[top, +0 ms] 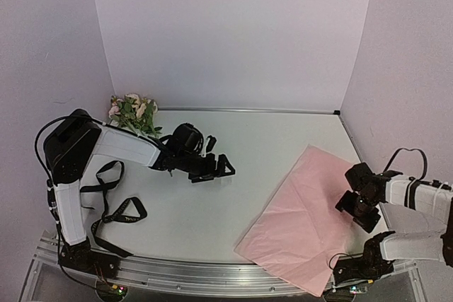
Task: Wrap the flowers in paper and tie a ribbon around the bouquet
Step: Move the folded wrapping paper to the center of the board.
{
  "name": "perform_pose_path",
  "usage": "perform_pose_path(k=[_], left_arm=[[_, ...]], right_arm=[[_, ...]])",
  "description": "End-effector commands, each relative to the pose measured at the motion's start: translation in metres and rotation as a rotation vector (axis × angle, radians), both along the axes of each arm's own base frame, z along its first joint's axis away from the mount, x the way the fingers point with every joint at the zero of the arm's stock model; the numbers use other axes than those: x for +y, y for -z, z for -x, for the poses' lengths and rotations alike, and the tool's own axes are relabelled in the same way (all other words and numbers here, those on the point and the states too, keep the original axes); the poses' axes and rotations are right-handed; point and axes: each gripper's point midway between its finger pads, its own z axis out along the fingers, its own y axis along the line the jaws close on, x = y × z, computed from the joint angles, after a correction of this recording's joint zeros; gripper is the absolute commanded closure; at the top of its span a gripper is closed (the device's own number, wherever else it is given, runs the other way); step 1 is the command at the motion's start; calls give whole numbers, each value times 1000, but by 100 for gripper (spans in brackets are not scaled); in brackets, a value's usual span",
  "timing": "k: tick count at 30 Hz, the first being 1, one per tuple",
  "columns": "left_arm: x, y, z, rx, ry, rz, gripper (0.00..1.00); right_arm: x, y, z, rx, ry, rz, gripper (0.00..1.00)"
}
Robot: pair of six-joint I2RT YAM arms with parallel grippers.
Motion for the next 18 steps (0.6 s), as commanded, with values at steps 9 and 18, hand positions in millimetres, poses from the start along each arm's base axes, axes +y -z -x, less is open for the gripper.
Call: perform_pose_path(k=[9, 18], left_arm=[[13, -14, 12, 15, -30, 24, 0], [82, 8, 31, 164, -167, -53, 8]], right_arm=[[70, 20, -62, -226, -17, -402, 64], [120, 4, -113, -249, -115, -479, 99]])
